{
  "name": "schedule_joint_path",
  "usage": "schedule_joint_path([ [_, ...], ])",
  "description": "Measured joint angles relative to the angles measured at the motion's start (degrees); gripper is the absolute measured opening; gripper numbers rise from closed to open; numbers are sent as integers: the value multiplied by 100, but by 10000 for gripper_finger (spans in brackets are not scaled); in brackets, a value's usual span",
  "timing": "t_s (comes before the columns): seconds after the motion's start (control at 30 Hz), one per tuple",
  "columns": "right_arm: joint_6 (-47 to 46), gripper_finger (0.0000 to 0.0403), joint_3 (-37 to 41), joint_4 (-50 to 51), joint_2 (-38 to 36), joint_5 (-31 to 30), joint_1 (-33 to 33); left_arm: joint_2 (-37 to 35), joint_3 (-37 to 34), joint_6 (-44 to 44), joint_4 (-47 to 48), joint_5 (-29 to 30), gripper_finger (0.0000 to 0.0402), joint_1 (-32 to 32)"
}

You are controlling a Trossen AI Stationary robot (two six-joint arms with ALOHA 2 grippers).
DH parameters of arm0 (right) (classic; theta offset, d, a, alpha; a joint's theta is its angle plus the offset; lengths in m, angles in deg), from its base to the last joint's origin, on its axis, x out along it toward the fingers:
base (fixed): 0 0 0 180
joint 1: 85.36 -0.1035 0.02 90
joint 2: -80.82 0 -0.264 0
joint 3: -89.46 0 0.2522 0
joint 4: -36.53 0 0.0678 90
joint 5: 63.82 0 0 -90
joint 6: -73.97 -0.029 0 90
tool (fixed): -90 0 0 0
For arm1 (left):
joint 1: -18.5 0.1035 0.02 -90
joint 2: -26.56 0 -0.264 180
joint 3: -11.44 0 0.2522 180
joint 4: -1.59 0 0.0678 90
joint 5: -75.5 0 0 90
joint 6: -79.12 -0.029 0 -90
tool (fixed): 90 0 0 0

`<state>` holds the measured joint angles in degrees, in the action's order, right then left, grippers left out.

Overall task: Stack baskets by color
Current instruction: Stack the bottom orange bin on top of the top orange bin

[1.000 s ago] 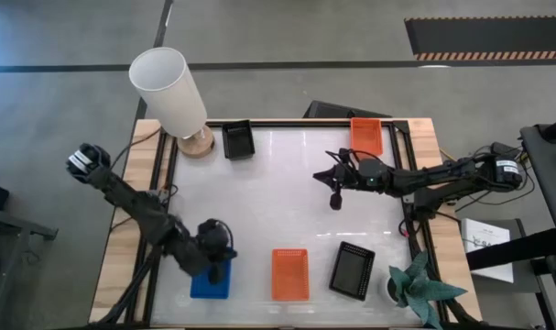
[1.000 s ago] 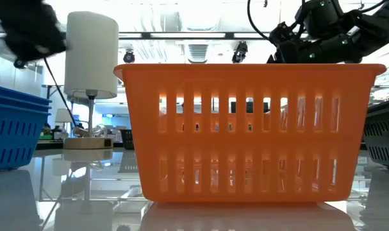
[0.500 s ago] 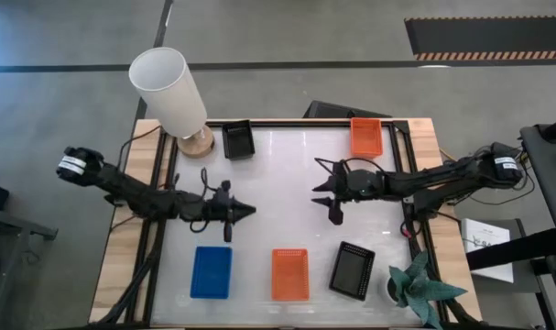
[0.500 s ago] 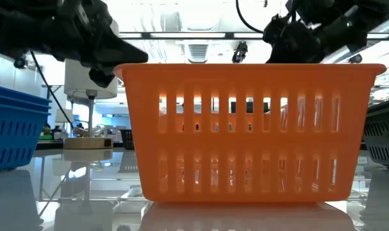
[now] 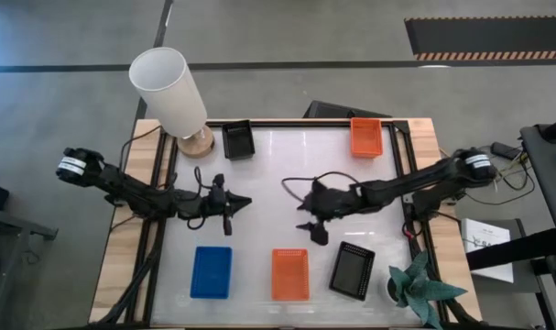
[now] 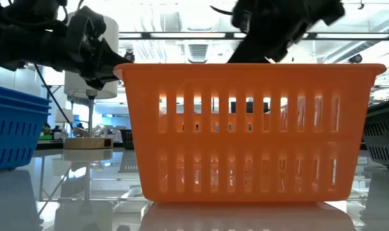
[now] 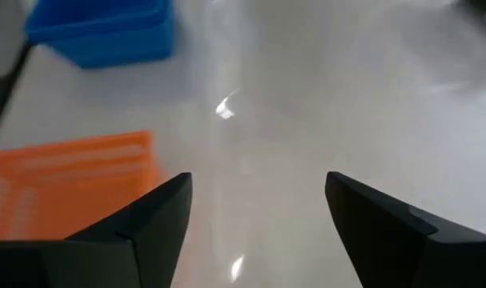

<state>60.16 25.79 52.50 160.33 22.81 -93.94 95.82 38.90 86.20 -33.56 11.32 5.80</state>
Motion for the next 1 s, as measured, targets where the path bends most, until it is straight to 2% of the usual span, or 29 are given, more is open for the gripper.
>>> schedule_joint_path([
  [0.1, -166, 283, -559, 388, 461, 439, -112, 36, -8, -1, -3, 0, 10, -1],
  [0.37, -320, 253, -1986, 2253, 1777, 598, -321, 197, -13, -1, -27, 0, 10, -1],
  [0.57, -296, 233, -2806, 3018, 2554, 1278, -359, 329, -12, 2, -128, 2, 10, -1],
  [0.73, -212, 227, -3218, 3329, 2858, 1435, -393, 488, -15, -1, -323, 2, 10, -1],
  [1.0, -340, 241, -3600, 3465, 2777, 1547, -434, 548, -22, 3, -454, 0, 10, -6],
])
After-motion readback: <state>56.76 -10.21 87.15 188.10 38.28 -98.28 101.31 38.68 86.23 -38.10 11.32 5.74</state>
